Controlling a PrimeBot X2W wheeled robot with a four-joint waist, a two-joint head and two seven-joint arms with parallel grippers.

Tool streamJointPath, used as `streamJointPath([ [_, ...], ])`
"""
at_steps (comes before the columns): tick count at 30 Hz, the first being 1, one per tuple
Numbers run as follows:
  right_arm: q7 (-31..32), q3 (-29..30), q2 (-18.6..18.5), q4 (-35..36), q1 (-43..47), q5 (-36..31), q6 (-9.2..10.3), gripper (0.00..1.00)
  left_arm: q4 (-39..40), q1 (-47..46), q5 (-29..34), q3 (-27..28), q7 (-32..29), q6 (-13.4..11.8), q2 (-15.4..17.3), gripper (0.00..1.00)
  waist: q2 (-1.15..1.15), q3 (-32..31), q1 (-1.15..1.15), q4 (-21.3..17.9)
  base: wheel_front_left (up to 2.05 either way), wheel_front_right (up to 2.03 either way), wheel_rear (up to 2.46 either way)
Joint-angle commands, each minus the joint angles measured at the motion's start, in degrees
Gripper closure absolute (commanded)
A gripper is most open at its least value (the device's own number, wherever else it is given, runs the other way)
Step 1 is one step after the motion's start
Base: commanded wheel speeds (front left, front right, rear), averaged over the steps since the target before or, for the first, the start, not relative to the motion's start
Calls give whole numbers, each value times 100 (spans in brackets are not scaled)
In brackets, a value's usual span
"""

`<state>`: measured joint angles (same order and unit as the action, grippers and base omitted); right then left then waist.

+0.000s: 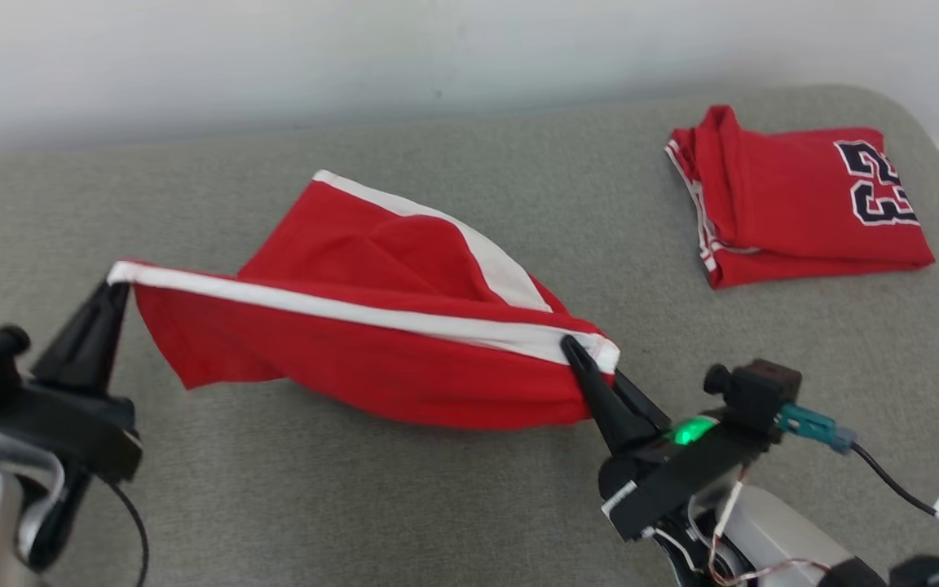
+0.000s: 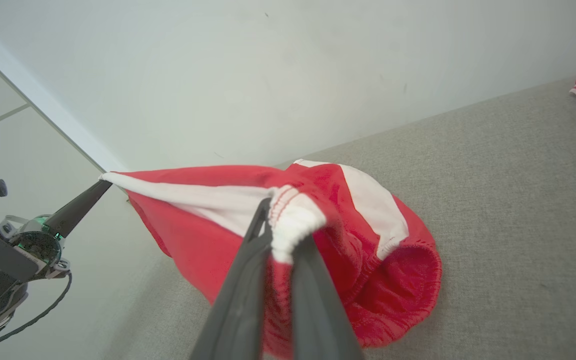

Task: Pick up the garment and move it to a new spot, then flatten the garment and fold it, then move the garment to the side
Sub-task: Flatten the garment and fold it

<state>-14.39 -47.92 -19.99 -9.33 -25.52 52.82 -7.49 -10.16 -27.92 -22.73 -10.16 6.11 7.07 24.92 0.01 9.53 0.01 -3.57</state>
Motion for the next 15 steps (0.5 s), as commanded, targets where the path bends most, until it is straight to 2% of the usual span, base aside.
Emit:
streamJointPath([
  [1, 13, 17, 58, -90, -145, -45, 0, 100, -92, -174, -75, -21, -34, 20, 99, 100, -1, 406, -1, -374, 0, 0, 0],
  [5, 40, 14, 386, -434, -530, -66, 0, 100, -496, -816, -157, -280, -237, 28, 407, 100, -1, 755, -1, -634, 0, 0, 0],
  [15, -41, -164, 994, -980, -1261, -20, -1, 100, -1372, -2276, -554, -1423, -551, 35, 1101, 100, -1, 1331, -1, -1158, 0, 0, 0],
])
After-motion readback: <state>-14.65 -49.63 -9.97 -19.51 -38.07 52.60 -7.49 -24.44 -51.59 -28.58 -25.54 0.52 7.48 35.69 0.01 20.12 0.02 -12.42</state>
